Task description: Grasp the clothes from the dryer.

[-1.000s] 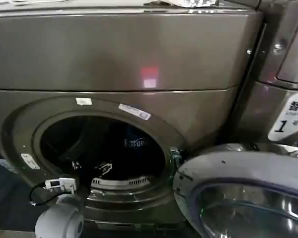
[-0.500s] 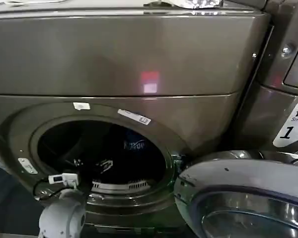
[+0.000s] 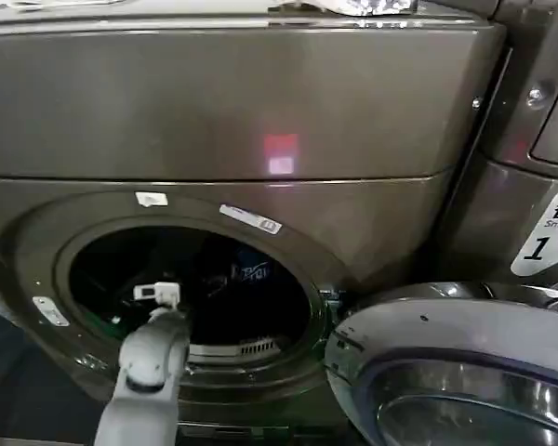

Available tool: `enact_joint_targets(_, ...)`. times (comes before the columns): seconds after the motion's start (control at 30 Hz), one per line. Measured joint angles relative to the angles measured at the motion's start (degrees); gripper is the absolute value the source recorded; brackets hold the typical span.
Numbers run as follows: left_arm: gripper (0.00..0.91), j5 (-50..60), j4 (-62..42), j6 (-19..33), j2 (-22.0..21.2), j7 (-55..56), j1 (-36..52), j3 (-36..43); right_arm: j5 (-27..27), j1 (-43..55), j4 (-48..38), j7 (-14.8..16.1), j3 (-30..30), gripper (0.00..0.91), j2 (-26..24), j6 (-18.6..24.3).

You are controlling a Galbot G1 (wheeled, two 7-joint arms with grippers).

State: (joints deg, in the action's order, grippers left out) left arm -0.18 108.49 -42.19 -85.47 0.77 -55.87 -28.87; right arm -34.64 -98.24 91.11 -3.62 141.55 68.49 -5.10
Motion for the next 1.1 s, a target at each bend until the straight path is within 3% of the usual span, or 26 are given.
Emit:
enact_joint_targets(0.37, 0.907, 4.0, -14.6, 4.4, -1.4, -3.5, 11.5, 0.2, 0.1, -0.1, -0.2, 0.5, -0.3, 0.907, -0.1, 0.0)
enact_joint_targets(0.57, 0.907, 20.8, -19.4, 9.5, -0.5, -17.0, 15.8, 0.3, 0.4, -0.3, 0.1, 0.7, -0.8, 0.907, 0.4, 0.2)
enact_joint_targets(0.67, 0.907, 32.7, -21.0, 14.5, -0.5, -26.4, 17.5, 0.3, 0.6, -0.5, 0.2, 0.7, -1.0, 0.907, 0.3, 0.3)
enact_joint_targets(0.8, 0.907, 48.3, -23.2, 25.1, -0.8, -39.4, 19.6, -0.5, 0.8, -0.2, 0.4, 0.8, -1.6, 0.907, 0.2, 0.3)
enact_joint_targets(0.93, 0.907, 57.5, -24.6, 34.2, -0.8, -51.6, 22.2, -0.8, 1.2, 0.0, 0.6, 0.9, -1.9, 0.907, 0.2, 0.3)
enact_joint_targets(1.1, 0.907, 66.2, -27.0, 41.4, -1.2, -62.9, 25.3, -0.8, 1.2, -0.1, 0.5, 0.9, -2.0, 0.907, 0.0, 0.3)
